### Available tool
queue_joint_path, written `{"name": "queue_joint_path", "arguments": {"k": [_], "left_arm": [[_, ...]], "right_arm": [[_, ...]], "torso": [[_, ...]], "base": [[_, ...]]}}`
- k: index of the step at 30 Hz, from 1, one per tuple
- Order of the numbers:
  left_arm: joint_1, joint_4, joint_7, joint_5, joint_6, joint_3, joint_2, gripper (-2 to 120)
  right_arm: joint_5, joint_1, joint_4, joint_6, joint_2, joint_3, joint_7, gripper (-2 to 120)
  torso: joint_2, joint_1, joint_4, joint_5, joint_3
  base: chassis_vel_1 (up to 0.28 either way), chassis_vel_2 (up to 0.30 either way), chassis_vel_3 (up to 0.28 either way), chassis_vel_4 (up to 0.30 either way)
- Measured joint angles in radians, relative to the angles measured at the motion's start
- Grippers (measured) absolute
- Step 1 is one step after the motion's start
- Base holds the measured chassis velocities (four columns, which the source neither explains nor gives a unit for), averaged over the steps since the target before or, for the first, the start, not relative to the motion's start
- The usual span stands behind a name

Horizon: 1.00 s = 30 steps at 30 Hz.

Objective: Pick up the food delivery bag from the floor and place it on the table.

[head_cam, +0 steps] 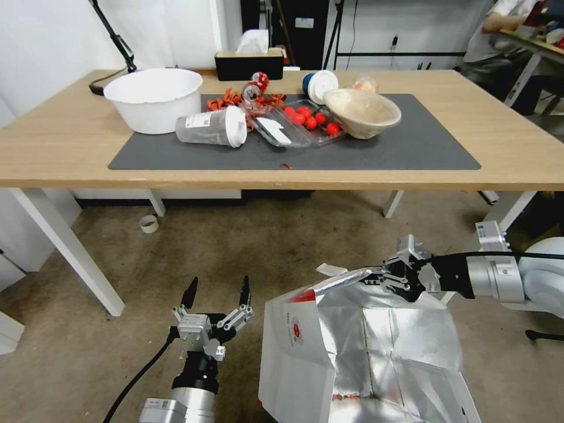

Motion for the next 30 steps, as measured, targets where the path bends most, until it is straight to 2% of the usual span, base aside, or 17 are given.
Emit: {"name": "queue_joint_path", "arguments": {"k": [2,30], "left_arm": [[0.003,-0.004,0.0,0.004,-0.001,0.0,0.004,100],[0.033,-0.019,0.004,0.019,-0.011,0.005,-0.008,100]], "right_arm": [[-0.002,0.002,0.0,0.0,0.004,-0.007,0.0,0],[-0.003,-0.003,0.024,0.0,0.006,0.008,0.0,0]], "torso": [[0.017,0.006,0.0,0.0,0.011],[0.126,0.046,0.0001,-0.0001,0.08]], "base": [[0.0,0.0,0.0,0.0],[0.0,0.0,0.0,0.0]]}}
